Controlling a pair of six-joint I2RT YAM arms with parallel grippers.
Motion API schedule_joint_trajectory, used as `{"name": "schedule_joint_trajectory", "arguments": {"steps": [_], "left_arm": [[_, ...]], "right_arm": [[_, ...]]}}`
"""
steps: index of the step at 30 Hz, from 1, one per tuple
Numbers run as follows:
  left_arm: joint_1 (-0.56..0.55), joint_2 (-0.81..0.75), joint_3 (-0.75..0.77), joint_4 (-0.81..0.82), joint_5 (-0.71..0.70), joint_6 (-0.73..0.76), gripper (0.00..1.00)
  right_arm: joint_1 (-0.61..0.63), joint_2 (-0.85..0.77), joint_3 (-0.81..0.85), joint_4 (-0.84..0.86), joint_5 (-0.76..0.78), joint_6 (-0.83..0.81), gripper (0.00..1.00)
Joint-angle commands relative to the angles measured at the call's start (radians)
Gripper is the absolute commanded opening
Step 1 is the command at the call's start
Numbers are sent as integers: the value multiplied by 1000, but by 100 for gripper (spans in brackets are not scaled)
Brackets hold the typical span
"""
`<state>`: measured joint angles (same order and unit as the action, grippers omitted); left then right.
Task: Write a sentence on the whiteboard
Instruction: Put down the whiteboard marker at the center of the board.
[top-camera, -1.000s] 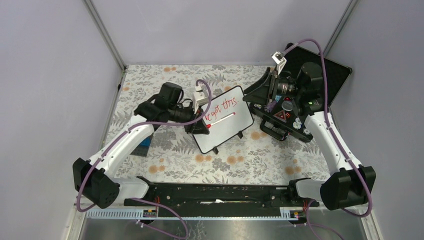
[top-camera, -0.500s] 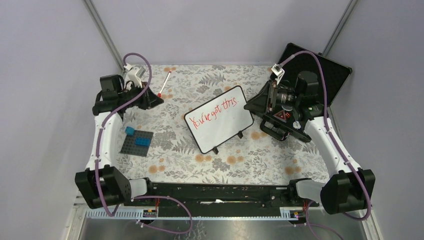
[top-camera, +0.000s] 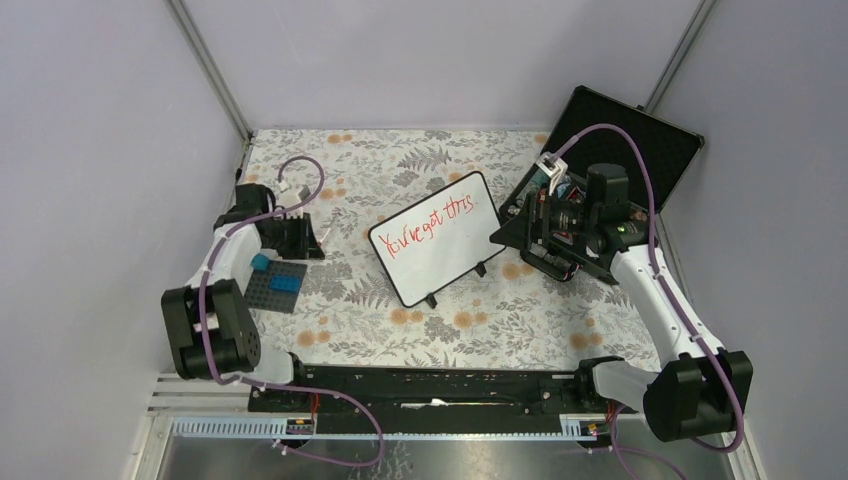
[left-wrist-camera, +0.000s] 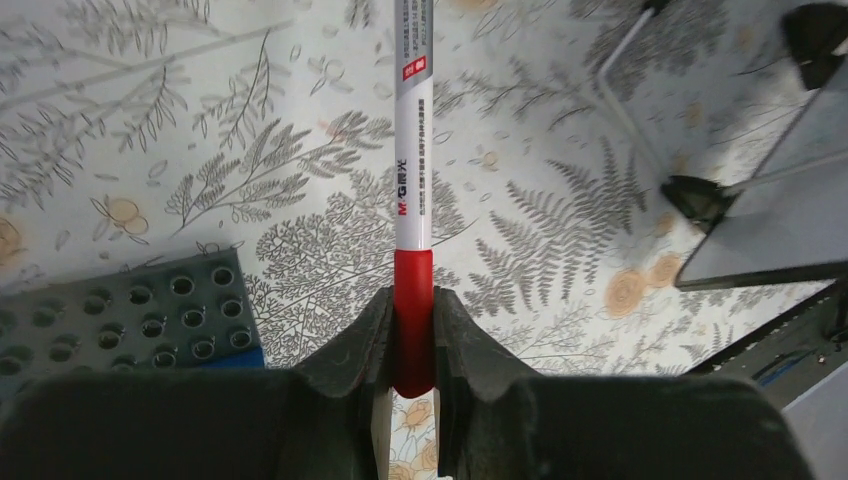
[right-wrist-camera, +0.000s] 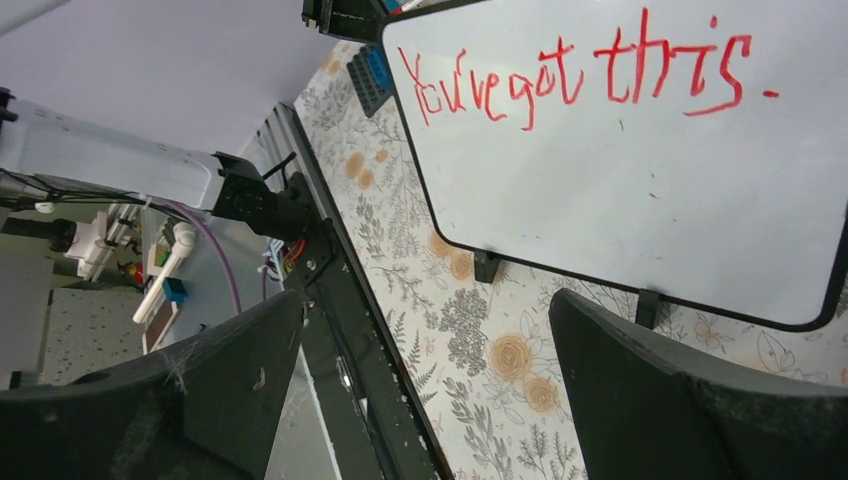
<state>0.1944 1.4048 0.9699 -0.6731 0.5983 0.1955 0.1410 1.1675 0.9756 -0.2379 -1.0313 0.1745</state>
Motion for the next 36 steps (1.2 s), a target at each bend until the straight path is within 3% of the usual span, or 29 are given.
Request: {"name": "schedule_joint_trajectory", "arguments": {"steps": [1,14,27,36], "left_arm": [[-29,79,-8,28,-111,-6,0],[-161,251,13,95,-287,-92,6],[-189,291,34,67,-326,-81,31],[-189,279,40,51,-344,-78,37]], "right_arm": [[-6,-37,-25,-17,48,-77,100],[-6,-39,-22,-94,84,-168,100],[-5,-32,-17,-132,129,-260,100],[-6,-27,-28,-138,153,-300,99]]}}
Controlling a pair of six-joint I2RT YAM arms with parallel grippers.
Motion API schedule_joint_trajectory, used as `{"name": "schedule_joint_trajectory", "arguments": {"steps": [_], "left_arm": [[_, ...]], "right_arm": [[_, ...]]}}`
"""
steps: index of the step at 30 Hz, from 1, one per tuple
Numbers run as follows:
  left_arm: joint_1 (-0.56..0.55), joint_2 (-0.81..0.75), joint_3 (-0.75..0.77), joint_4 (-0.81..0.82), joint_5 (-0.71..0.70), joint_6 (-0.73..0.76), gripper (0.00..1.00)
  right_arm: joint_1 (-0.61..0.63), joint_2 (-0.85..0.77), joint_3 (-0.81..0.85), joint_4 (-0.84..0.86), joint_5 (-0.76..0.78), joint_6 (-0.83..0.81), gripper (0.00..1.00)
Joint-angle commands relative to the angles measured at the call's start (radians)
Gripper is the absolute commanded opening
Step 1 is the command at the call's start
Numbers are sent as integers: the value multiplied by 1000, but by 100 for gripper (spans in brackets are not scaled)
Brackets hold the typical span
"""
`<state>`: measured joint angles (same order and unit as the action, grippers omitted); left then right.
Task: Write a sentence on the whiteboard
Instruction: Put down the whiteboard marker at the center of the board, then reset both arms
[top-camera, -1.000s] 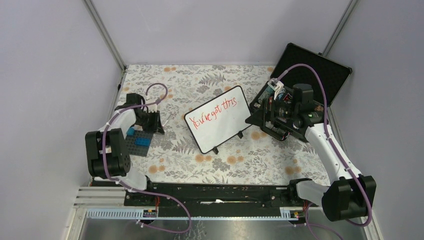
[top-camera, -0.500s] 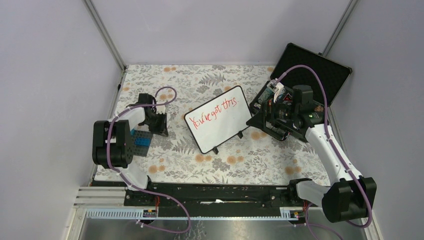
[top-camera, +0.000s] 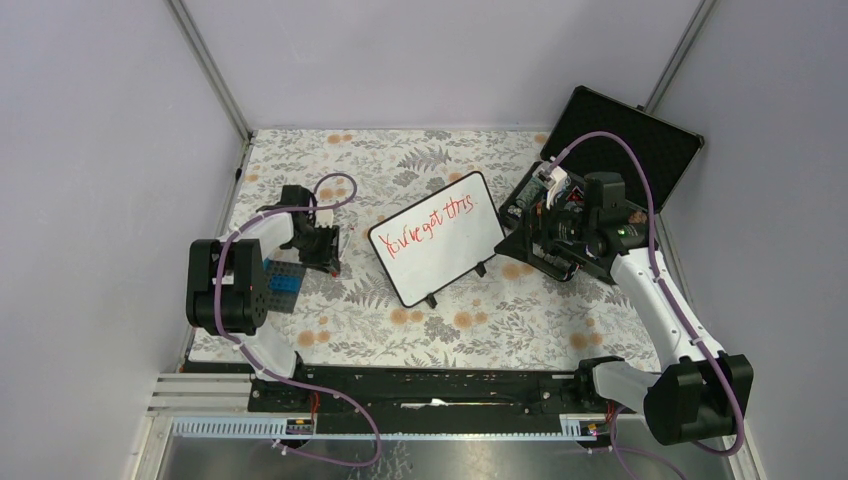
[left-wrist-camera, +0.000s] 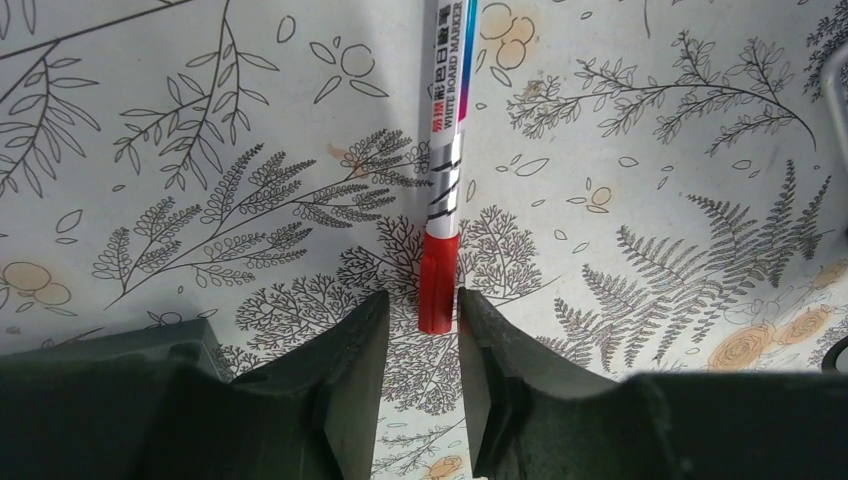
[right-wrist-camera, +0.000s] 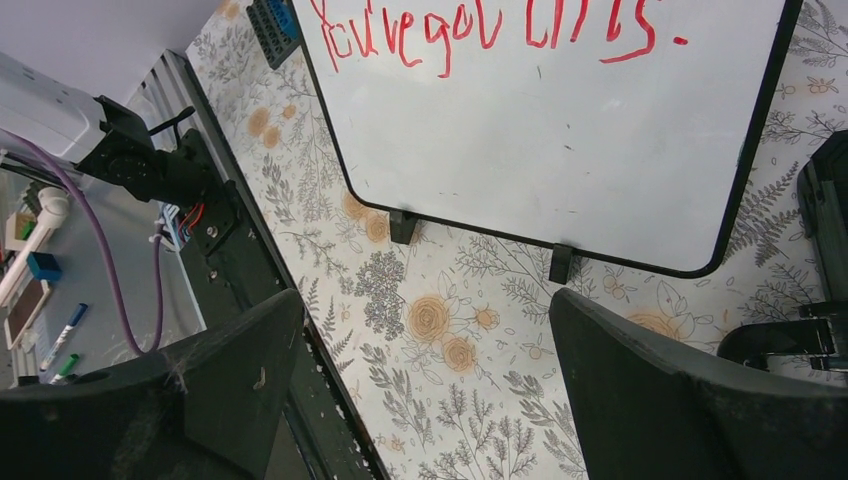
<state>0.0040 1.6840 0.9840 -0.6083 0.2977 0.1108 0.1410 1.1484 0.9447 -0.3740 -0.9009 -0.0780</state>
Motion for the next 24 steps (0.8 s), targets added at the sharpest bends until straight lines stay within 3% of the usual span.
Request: {"name": "schedule_joint_trajectory", "arguments": {"steps": [1,11,15,19,21,24], "left_arm": [[2,-2,28,-16,-42,5,38],[-48,-27,36,-18,-42,0,53],[-50,-54,42,-19,-40,-4,65],[-51,-100,57,-30,-38,-12,89],[-51,-126,72,-42,-57,-17,96],[-50,-165,112,-73,-76,-16,99]], "right_arm": [[-5,-8,2,-5,34,-54,100],[14,22,-30,-22,209,-139,98],[23,40,-38,-26,214,-145,98],[32,41,-36,-31,221,-141,98],[33,41,-20,-59,226,-150,99],[33,39,21,-123,244,-159,100]]}}
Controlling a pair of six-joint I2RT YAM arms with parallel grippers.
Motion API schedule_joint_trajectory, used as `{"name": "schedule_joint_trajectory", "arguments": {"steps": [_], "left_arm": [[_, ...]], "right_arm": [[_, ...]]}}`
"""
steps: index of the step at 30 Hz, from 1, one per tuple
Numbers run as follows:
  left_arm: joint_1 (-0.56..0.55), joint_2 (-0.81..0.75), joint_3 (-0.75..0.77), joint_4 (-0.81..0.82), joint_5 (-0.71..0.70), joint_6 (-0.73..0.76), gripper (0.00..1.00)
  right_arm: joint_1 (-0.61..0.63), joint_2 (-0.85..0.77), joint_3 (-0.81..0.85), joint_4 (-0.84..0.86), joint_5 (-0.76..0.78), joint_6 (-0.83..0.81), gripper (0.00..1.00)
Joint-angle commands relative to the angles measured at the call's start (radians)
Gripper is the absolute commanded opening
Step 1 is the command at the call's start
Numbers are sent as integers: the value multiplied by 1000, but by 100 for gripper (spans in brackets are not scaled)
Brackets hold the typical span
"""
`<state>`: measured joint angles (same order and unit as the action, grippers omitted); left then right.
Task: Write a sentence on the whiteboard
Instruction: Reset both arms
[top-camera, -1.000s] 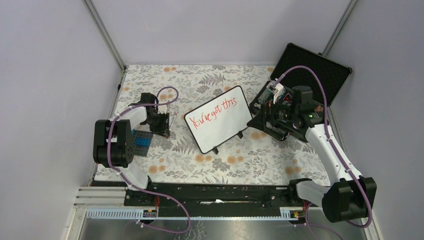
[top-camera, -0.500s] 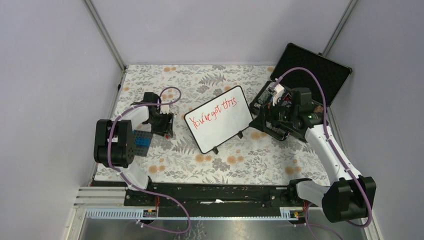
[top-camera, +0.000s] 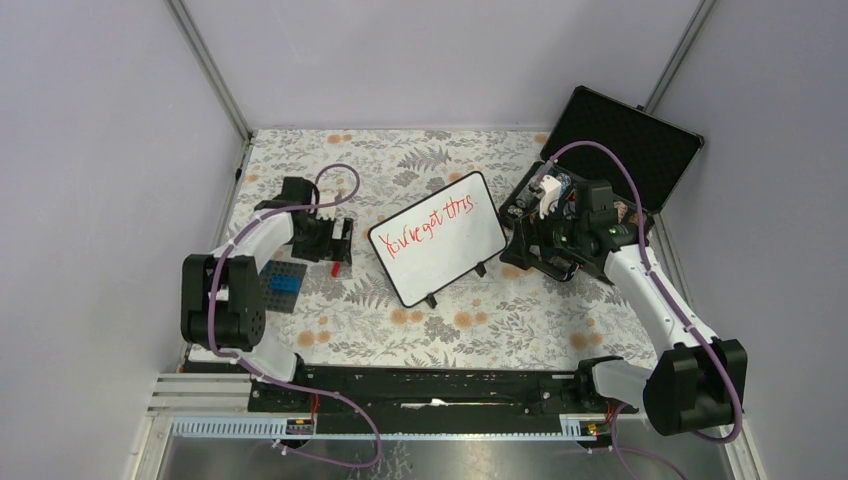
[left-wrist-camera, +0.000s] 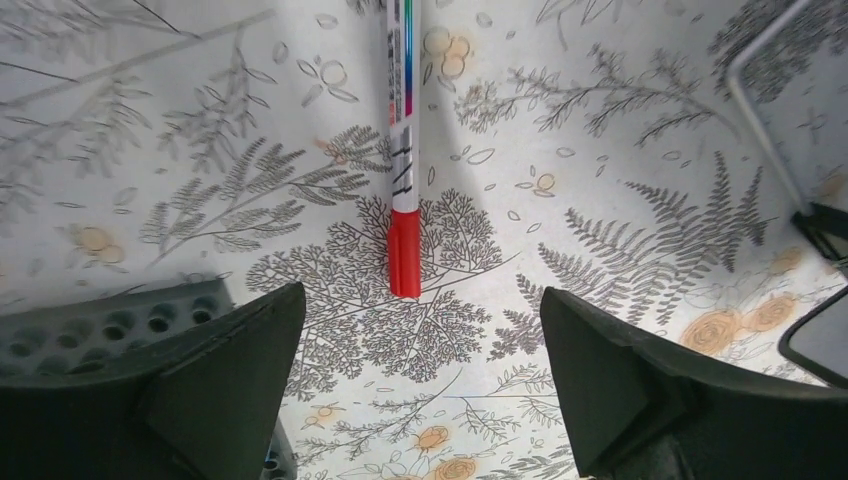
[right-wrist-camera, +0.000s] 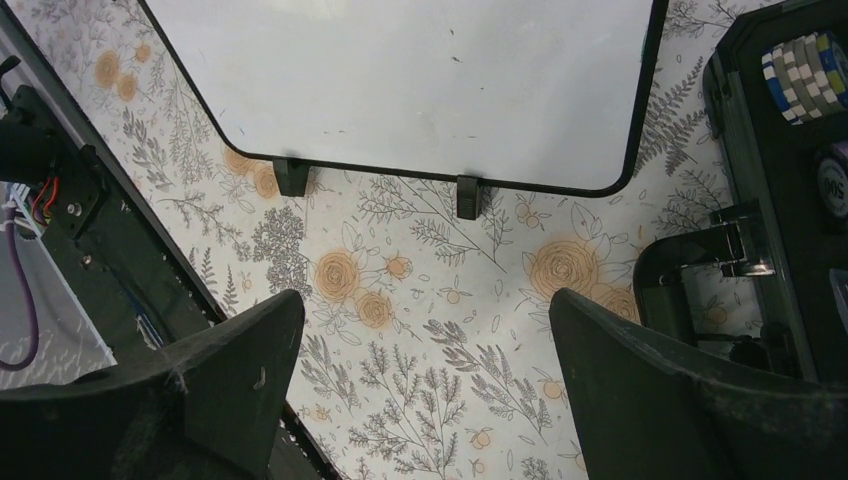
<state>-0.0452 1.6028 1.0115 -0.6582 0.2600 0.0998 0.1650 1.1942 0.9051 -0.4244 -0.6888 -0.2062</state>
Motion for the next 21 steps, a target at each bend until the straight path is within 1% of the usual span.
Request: {"name": "schedule_joint_trajectory", "arguments": {"steps": [1,4,7,10,13,16,19,21], "left_arm": [[1,-95,102,-39,-35,-5,99],[13,-121,160,-87,31,-4,99],[54,-154,214,-120,113,7,99],[148,-206,266,-131,179,18,99],[236,-254,304,-153,244,44,99],[298,-283,306,-164,255,60,99],[360,-309,269,-155,298,64,99],[388,-323,243,-143,302,71,99]], "right_arm": [[9,-11,75,-94,36,-33,100],[7,-22,115,-149,52,-24,100],[0,-51,149,-172,95,-2,100],[-28,-98,174,-182,151,21,100],[-85,-134,200,-208,183,32,100],[-156,-145,209,-222,186,35,100],[-280,-125,206,-224,167,22,100],[-354,-101,207,-221,141,2,100]]}}
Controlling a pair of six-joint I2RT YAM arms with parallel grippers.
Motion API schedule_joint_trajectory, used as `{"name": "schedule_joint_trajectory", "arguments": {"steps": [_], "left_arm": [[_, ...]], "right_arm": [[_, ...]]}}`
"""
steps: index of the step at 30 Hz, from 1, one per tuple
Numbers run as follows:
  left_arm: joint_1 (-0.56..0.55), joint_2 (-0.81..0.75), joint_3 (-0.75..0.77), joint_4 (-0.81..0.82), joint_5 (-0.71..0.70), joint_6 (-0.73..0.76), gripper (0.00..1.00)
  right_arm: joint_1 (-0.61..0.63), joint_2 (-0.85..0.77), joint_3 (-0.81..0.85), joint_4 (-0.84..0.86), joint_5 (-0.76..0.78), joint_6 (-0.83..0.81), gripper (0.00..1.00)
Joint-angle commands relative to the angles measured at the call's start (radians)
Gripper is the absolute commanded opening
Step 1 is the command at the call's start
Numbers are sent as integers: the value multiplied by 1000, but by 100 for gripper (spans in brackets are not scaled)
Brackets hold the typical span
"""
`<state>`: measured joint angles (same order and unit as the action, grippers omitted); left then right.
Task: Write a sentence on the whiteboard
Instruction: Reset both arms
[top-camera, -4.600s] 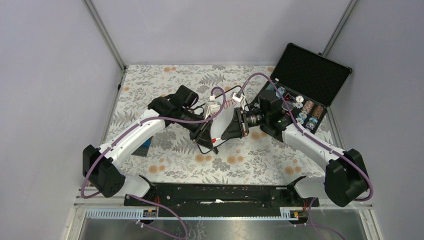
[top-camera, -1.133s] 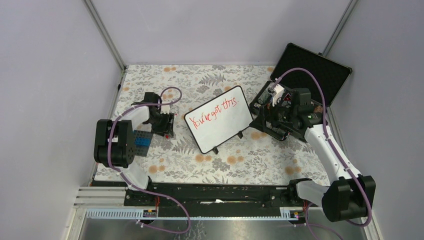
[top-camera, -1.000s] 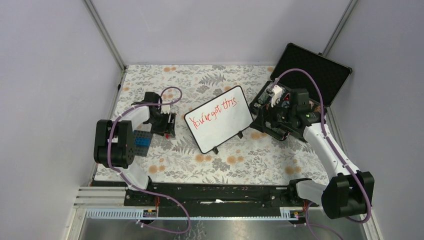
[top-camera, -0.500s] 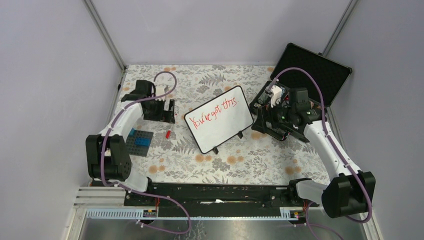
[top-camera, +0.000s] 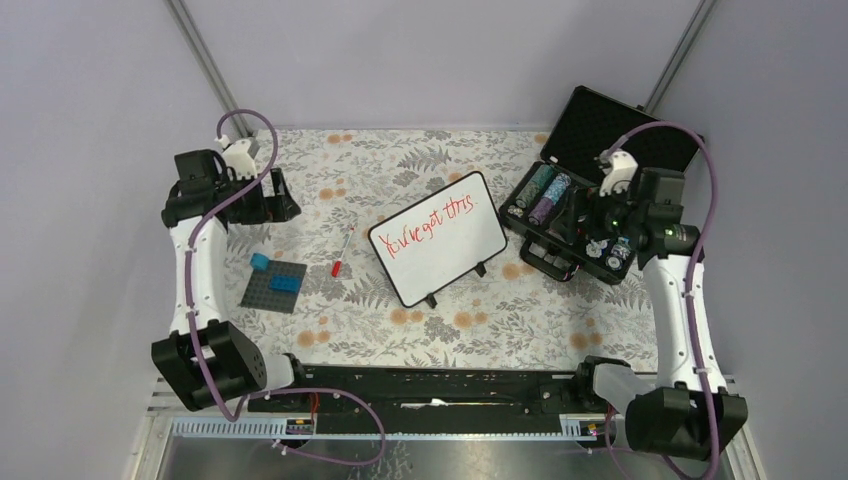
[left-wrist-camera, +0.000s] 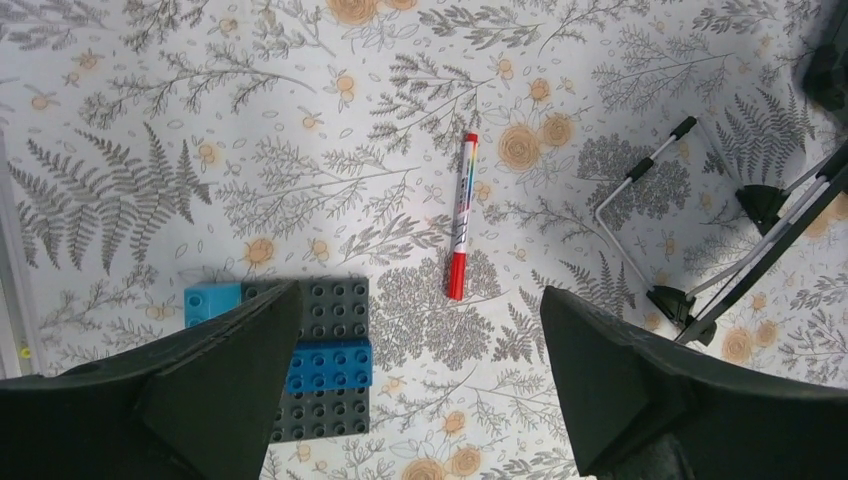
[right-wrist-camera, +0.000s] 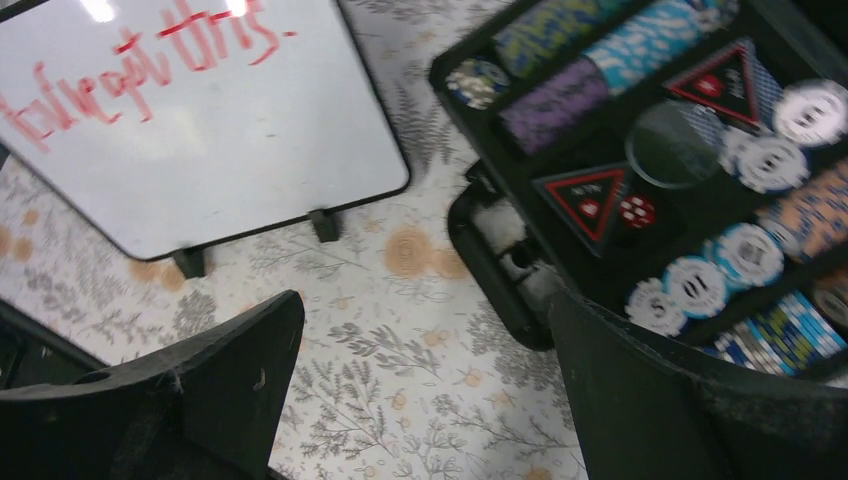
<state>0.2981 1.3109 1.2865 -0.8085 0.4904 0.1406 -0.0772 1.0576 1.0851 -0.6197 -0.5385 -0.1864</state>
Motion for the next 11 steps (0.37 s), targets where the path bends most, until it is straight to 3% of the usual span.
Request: {"name": "schedule_joint_trajectory", "arguments": {"steps": [1,5,11], "left_arm": [[51,-41,-48,20,63,33,99],[56,-65,-109,58,26,42,99],[56,-53,-156,96,12,52,99]], "right_arm": [[-144,52,25,-24,-23,-26,99],[-211,80,7,4,-31,-50,100],[-216,85,-63,61,-31,-52,100]]}}
